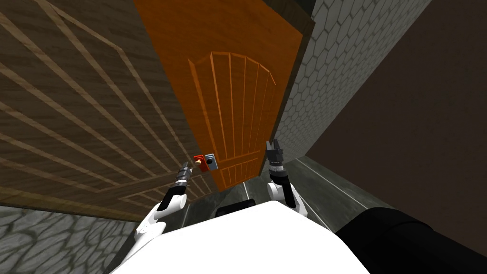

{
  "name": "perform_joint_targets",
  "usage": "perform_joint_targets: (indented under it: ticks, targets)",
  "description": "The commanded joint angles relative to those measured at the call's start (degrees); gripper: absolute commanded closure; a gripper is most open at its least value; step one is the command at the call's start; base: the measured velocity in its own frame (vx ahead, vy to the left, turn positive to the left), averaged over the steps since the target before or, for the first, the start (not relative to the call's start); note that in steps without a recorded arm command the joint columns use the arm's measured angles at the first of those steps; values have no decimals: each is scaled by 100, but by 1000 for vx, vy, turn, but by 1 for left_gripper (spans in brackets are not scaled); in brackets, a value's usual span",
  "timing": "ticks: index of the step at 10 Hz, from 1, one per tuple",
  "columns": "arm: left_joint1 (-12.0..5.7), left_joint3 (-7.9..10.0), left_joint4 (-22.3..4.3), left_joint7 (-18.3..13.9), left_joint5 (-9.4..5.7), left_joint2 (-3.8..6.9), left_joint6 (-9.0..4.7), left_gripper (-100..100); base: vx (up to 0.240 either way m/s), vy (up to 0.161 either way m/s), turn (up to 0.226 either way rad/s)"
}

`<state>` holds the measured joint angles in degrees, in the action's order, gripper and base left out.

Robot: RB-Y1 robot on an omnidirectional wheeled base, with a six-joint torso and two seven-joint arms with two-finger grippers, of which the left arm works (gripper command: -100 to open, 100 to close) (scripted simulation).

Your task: Pull the door open

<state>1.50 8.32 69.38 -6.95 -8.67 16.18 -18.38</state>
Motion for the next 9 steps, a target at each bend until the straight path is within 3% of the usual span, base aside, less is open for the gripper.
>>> perform_joint_targets:
  ticks: [1, 2, 3, 8, 9]
  targets:
    - [-159, -116, -111, 7, 25, -94, -80, -100, 186, -151, -168]
    - [-88, -75, -41, 4, 17, -69, -21, -100, 79, -64, -19]
    - [-88, -75, -41, 4, 17, -69, -21, 100, -6, 5, 22]
    - [-88, -75, -41, 4, 17, -69, -21, 100, -15, 9, -11]
    - [24, 19, -92, -2, 1, 20, -10, 100, -98, 41, 99]
